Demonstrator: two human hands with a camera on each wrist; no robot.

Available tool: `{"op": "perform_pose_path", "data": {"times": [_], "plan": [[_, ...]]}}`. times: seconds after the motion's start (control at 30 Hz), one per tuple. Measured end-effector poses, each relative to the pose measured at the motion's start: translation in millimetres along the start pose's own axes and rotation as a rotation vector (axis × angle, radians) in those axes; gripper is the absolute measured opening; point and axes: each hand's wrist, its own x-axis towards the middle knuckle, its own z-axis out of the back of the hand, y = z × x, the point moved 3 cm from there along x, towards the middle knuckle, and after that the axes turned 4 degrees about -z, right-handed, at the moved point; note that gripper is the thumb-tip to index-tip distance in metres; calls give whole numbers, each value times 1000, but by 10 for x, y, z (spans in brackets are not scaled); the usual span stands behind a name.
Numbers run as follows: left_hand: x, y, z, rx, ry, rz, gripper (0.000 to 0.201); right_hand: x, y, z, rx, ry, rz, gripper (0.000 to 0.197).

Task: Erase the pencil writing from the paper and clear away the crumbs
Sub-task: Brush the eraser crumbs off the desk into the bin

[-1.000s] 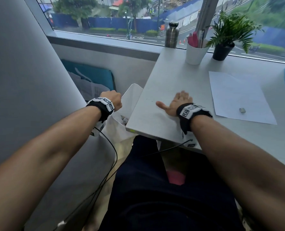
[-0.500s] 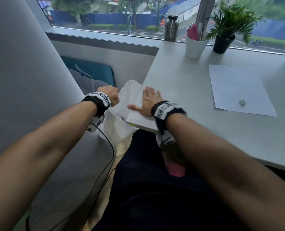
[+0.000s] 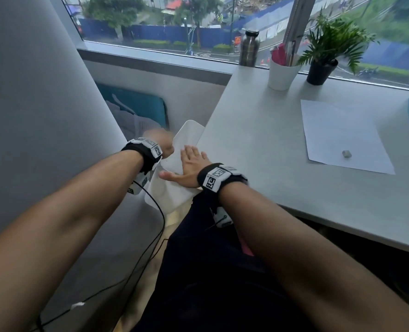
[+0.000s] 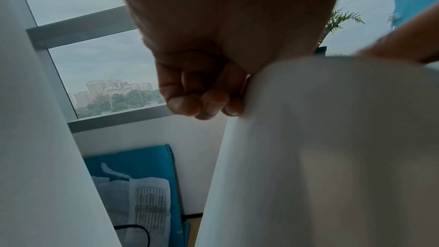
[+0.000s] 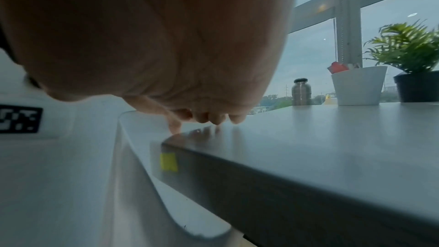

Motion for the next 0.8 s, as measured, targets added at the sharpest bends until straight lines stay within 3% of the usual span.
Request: {"op": "perform_pose_path", "data": {"times": [0.1,0.2,0.3,0.37,0.5,0.6,0.67,0.8], "plan": [[-15,-6,-2,3,-6,3,27,42,-213,181,-14,-98,-34,114],[-23,-29,-1,-1,-14,6,25,22,-762,460,-97,-167,-307,120],[-36,-30,-27,-14,-26,14,24,-69,-1179,490,-71,-65,-577,130],[-32,-11,-48,-22,-36,20,25,-50,-1080,350,-35,-55,-539,137],[4,11,-69,-26,-52,26,27,132,-288,41,-74,-38,-121,130],[52,-2,-70,-16,-50,26,28,266,55,57,-124,-29,13,119],[91,-3,-75,-11,-45,15,28,352,-39,165,-110,-60,-1,115],[171,51,-111,12,-35,-17,26,496,-761,485,-91,-134,-271,117]]}}
